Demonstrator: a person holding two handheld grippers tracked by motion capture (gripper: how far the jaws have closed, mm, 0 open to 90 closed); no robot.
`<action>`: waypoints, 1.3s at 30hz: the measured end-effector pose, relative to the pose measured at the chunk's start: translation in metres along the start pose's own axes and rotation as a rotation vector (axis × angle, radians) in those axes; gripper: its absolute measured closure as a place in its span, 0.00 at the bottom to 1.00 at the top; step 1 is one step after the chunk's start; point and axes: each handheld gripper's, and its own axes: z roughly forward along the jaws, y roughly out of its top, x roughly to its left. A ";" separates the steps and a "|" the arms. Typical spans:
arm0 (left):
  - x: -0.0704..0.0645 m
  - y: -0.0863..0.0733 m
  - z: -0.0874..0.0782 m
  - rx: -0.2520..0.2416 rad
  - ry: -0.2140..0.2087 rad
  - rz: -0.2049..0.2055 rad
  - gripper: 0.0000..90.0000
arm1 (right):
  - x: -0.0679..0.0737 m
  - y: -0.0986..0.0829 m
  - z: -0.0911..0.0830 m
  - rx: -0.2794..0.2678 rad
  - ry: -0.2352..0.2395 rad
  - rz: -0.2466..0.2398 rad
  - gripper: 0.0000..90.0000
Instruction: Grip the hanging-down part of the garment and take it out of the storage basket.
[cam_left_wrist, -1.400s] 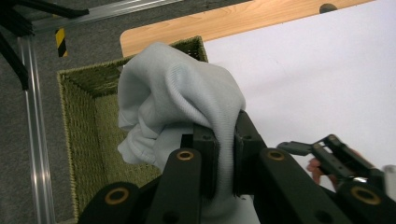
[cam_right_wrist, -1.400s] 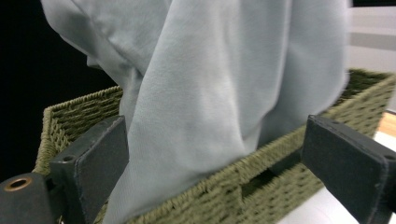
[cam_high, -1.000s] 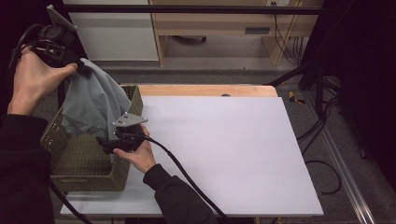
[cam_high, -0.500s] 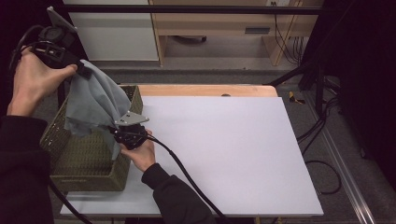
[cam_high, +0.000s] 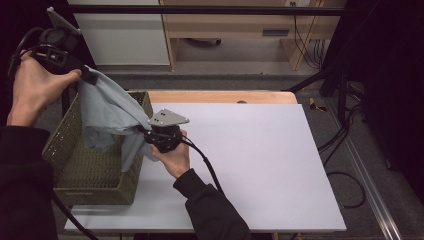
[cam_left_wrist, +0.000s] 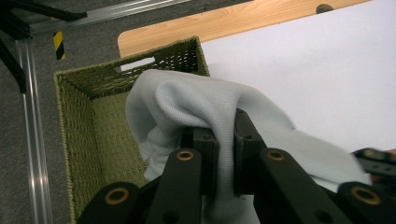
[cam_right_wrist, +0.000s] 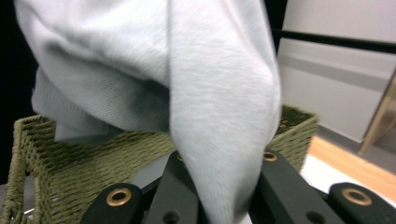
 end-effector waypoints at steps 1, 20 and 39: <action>0.000 0.000 0.000 0.000 -0.001 0.000 0.91 | -0.002 0.003 -0.005 -0.005 -0.008 -0.006 0.95; -0.018 0.001 0.004 -0.005 -0.039 0.036 0.91 | -0.019 0.053 -0.067 -0.098 -0.127 -0.106 0.95; -0.031 0.003 0.017 0.020 -0.051 0.071 0.91 | -0.015 -0.017 -0.047 0.092 -0.021 -0.031 0.86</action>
